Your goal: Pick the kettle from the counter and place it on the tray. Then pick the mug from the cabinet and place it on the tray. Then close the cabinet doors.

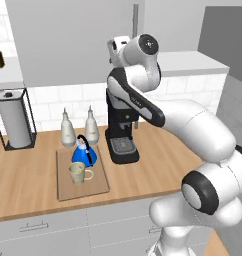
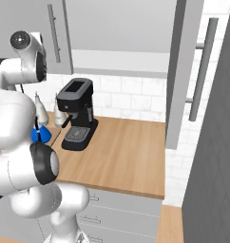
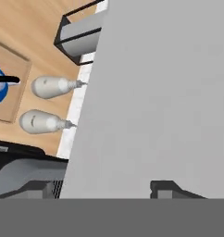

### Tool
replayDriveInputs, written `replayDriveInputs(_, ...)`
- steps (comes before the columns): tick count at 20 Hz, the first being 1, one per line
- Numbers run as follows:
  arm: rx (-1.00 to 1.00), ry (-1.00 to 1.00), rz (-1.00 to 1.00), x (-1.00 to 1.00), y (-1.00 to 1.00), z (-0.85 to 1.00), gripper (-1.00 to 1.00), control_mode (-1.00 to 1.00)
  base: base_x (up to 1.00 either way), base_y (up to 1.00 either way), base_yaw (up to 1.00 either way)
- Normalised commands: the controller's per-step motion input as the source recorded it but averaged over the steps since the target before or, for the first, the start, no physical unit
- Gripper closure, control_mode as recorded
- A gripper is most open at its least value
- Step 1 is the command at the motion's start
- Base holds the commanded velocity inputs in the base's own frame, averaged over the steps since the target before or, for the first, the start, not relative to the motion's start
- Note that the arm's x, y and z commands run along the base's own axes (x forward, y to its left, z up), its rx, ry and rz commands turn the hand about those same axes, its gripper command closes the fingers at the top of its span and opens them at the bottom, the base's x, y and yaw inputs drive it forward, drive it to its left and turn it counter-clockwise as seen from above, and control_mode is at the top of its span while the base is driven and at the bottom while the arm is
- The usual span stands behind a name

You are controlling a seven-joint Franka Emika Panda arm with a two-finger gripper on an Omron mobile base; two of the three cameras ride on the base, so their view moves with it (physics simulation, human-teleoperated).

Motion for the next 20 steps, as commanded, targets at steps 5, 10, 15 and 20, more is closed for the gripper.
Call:
replayDriveInputs(5,-0.1,0.14,0.14,0.22,0.24,-0.29,-1.0,-1.0,0.0,0.0,0.0)
replayDriveInputs(10,-0.14,0.02,0.12,-0.48,0.11,-0.24,-1.0,-1.0,0.0,0.0,0.0)
replayDriveInputs(15,-0.1,0.0,0.03,-0.79,-0.08,-0.01,-1.0,-1.0,0.0,0.0,0.0)
replayDriveInputs(20,-0.03,0.0,0.0,-0.82,-0.31,0.0,-1.0,-1.0,0.0,0.0,0.0)
